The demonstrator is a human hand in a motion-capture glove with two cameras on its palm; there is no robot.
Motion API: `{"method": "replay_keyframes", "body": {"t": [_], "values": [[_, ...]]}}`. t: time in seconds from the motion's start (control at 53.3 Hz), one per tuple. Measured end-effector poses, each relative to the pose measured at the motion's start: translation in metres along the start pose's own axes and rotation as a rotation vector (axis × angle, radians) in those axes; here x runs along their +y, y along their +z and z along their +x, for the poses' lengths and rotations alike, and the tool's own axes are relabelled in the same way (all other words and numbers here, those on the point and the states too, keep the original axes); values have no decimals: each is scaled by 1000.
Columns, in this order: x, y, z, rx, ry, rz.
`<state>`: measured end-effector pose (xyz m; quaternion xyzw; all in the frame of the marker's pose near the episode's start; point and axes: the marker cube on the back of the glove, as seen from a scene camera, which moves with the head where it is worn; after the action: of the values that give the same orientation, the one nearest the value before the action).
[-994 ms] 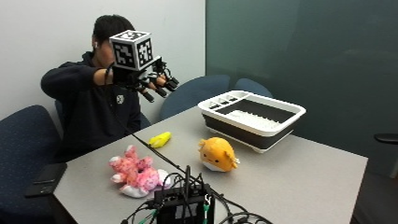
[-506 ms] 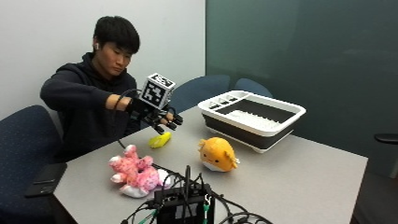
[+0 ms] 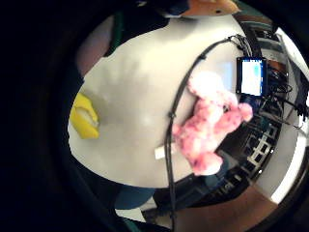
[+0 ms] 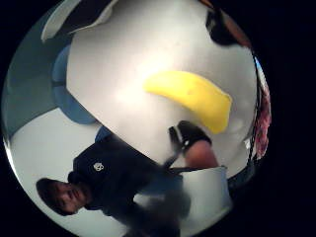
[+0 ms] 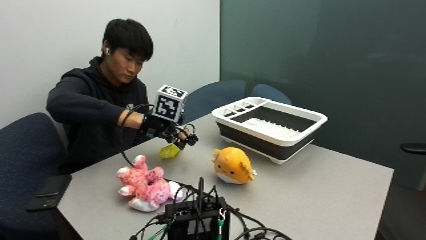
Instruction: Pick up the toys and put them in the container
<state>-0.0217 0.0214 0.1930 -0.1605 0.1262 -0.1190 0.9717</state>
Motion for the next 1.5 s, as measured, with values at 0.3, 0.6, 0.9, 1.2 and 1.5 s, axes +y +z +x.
{"method": "replay_keyframes", "body": {"t": [0.3, 0.6, 0.9, 1.2, 1.5], "values": [[10, -31, -3, -93, -19, 175], [21, -83, 32, -175, 62, 238], [19, -29, -4, -58, 21, -9], [-12, 21, -9, 16, 30, -187], [-20, 30, -17, 80, -9, -89]]}}
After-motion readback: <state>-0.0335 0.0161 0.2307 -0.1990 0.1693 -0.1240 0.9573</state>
